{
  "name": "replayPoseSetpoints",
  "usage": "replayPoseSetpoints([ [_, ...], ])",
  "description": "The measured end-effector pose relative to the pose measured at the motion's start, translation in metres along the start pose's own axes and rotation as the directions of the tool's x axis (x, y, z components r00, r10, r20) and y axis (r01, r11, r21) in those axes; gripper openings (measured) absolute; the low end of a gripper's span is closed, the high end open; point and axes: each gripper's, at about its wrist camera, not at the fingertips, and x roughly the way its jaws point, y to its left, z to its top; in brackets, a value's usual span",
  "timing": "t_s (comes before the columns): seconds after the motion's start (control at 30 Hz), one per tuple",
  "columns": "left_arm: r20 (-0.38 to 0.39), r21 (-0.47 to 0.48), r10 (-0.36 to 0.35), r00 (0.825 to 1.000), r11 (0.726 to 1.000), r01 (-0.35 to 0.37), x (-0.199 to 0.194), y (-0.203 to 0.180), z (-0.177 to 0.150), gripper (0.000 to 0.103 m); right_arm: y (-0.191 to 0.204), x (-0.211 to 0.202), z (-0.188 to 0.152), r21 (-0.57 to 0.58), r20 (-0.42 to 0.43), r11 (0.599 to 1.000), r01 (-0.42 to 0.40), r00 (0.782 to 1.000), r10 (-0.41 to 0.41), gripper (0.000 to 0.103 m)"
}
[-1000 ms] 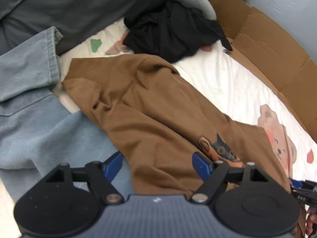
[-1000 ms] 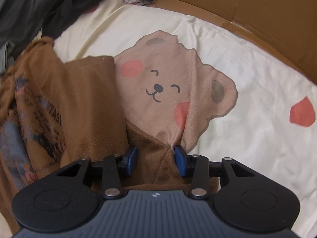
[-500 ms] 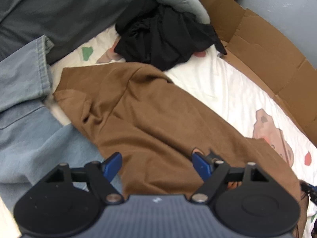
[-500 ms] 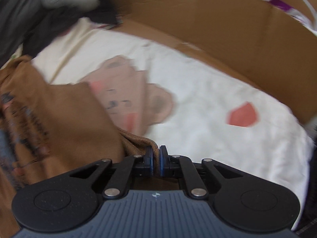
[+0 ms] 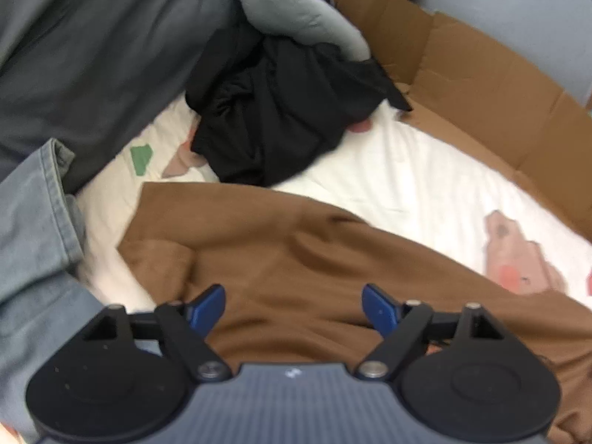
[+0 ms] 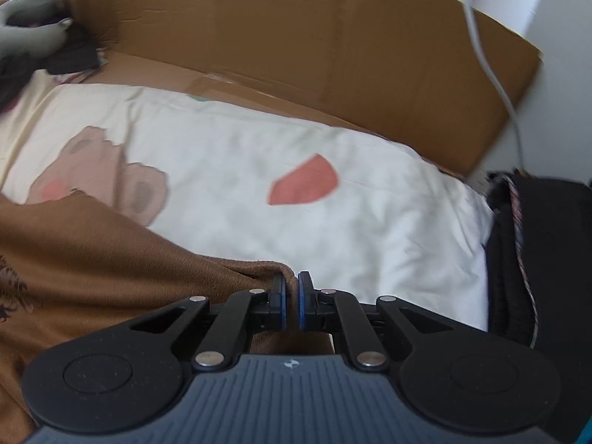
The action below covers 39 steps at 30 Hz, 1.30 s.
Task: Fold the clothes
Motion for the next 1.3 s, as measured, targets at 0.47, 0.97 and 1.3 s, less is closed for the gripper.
replayPoseSetpoints([
  [0.47, -0.091, 0.029, 0.009, 0.996, 1.000, -0.007, 0.054, 0.011, -0.020, 0.083, -0.014, 0.003, -0.020, 0.079, -0.070, 0.996, -0.050, 0.996, 0.056, 0.006],
  [0.97, -0.085, 0.064, -0.092, 0.992, 0.993, 0.098, 0.005, 0.020, -0.026, 0.006, -0.016, -0.003, -0.019, 0.092, -0.050, 0.992, -0.089, 0.994, 0.094, 0.007],
  [1.3, -0.192, 0.099, -0.122, 0.974, 0.985, 0.143, -0.056, 0.028, -0.072, 0.006, -0.022, -0.010, -0.014, 0.117, -0.039, 0.985, -0.125, 0.991, 0.131, 0.007],
])
